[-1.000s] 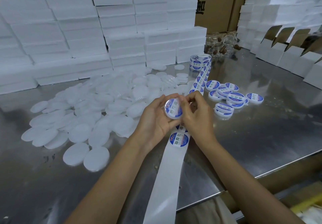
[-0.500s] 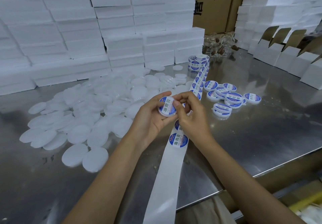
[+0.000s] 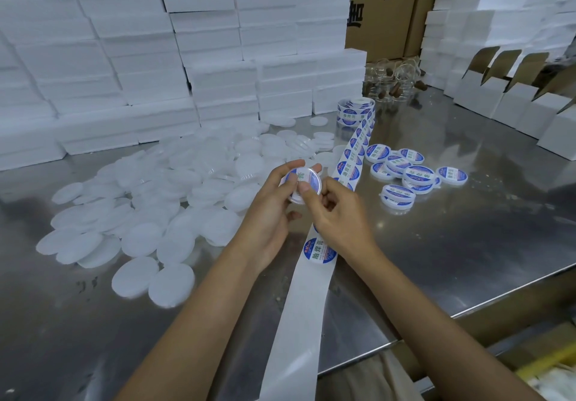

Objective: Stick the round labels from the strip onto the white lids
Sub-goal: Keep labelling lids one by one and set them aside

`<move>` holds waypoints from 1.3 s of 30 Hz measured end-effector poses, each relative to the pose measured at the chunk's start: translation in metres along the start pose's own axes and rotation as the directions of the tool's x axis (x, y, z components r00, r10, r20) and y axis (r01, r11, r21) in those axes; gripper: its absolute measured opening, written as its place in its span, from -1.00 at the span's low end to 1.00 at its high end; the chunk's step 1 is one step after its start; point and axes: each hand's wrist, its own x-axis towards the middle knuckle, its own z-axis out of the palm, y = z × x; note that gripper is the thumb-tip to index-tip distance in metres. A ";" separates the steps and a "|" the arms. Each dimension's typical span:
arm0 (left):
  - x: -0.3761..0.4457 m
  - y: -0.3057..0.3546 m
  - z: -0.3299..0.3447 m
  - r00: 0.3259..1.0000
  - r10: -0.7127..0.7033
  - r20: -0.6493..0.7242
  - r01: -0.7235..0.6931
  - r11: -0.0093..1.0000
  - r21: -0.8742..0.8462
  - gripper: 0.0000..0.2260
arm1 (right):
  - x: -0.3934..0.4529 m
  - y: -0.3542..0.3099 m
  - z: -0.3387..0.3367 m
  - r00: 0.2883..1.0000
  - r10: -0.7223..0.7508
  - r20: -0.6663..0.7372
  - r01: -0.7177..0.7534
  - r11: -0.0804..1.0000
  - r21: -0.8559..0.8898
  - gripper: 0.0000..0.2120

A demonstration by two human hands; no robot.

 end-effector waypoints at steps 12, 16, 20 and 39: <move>-0.007 0.004 0.004 0.974 0.152 -0.169 -0.107 0.962 0.251 -0.68 | 0.004 0.003 -0.004 0.999 0.019 -0.033 -0.016 0.995 0.094 -0.54; -0.005 0.005 0.000 0.925 0.180 -0.335 -0.116 0.972 0.203 -0.85 | 0.000 -0.001 -0.002 0.996 -0.011 0.092 0.005 0.998 0.069 -0.47; -0.003 0.004 -0.004 0.915 0.158 -0.371 -0.093 0.978 0.187 -0.83 | 0.000 -0.001 -0.001 0.993 -0.037 0.109 0.036 0.999 0.010 -0.44; 0.000 0.000 -0.011 0.952 0.096 -0.289 -0.070 0.993 0.098 -0.88 | 0.002 0.004 -0.005 0.995 0.014 0.097 -0.016 1.000 0.022 -0.62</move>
